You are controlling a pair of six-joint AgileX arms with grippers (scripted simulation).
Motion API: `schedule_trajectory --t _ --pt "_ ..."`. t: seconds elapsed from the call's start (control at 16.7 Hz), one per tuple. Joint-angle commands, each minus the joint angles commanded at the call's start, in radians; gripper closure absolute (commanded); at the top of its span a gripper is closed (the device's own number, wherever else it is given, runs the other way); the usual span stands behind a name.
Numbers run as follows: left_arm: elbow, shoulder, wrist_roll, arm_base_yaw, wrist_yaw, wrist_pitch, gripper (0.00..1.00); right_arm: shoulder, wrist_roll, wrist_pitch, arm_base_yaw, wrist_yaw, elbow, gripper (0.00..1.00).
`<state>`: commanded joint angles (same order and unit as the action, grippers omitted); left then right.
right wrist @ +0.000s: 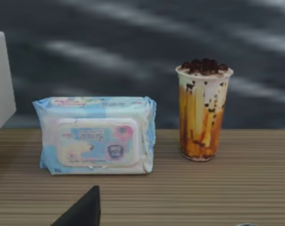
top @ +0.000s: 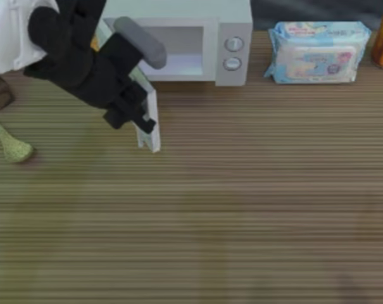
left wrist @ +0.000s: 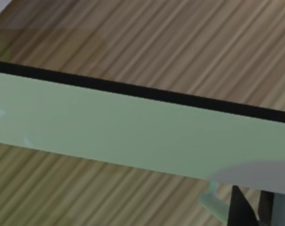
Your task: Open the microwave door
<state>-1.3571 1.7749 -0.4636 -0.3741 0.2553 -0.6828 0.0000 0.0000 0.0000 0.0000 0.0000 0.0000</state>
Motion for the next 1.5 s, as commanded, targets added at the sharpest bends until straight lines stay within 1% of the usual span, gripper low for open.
schedule_trajectory --t 0.78,0.9,1.26,1.5 --pt "0.003 0.003 -0.002 -0.002 0.005 -0.002 1.00 0.000 0.000 0.000 0.000 0.000 0.000 0.00" --pt "0.002 -0.001 -0.035 0.011 0.019 -0.010 1.00 0.000 0.000 0.000 0.000 0.000 0.000 0.00" --pt "0.007 -0.013 -0.192 0.075 0.087 -0.061 1.00 0.000 0.000 0.000 0.000 0.000 0.000 0.00" --pt "0.009 -0.014 -0.209 0.082 0.094 -0.067 1.00 0.000 0.000 0.000 0.000 0.000 0.000 0.00"
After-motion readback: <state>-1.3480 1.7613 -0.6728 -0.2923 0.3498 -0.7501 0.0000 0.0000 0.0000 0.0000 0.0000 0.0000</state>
